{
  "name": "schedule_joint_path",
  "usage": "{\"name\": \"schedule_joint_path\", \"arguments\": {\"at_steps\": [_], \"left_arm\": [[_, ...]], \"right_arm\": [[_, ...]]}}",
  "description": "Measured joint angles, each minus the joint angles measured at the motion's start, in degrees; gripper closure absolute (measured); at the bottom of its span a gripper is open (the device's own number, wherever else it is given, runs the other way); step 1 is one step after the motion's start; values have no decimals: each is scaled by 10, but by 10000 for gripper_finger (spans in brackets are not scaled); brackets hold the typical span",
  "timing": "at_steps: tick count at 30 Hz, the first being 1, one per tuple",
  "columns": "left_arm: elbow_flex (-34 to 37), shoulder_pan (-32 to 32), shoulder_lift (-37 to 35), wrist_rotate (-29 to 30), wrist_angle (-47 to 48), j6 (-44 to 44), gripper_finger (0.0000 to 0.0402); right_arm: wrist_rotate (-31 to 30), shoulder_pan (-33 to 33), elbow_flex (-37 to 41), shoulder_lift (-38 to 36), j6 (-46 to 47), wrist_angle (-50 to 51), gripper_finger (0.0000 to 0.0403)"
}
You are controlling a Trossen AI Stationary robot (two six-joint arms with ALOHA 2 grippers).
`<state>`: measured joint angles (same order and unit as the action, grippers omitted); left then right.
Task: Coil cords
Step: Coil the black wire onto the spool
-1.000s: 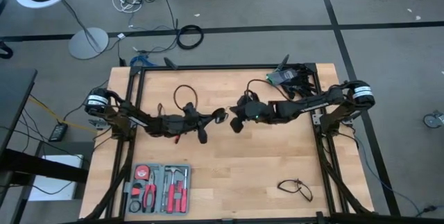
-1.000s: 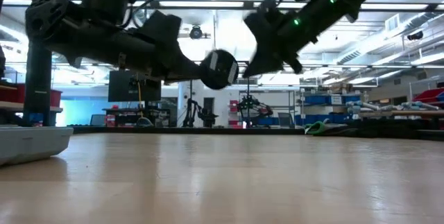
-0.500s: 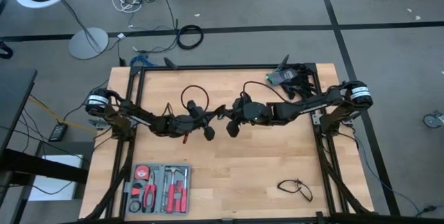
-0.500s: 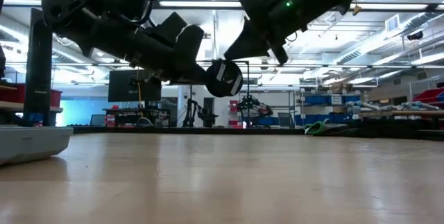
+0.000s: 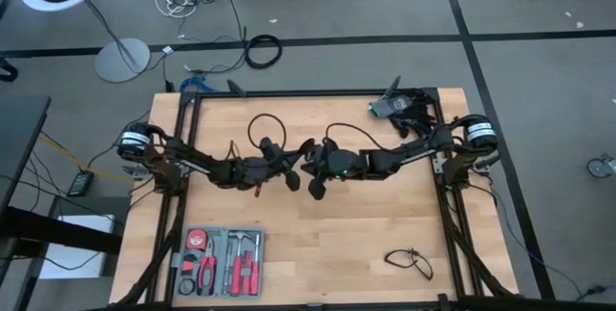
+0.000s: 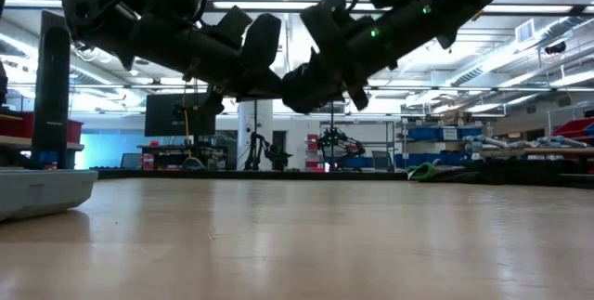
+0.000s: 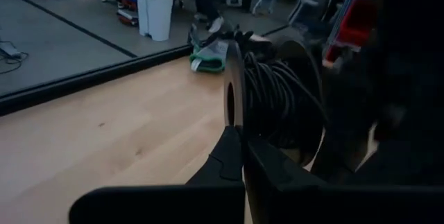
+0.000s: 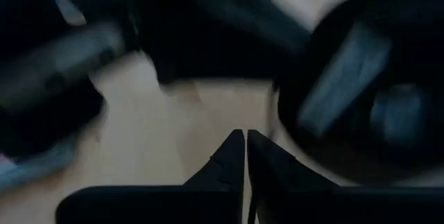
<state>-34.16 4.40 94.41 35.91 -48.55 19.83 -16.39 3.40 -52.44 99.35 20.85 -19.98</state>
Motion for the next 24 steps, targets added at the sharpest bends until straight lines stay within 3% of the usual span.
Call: {"name": "schedule_joint_path", "arguments": {"at_steps": [12,19,24], "left_arm": [[47,-13,0,-26,-89,60,401],[66,-18,0,-36,-138,75,401],[65,-18,0,-36,-148,71,401]], "right_arm": [[-14,5,0,-1,20,79,393],[-11,9,0,10,-2,45,401],[7,10,-11,61,-18,-13,402]]}}
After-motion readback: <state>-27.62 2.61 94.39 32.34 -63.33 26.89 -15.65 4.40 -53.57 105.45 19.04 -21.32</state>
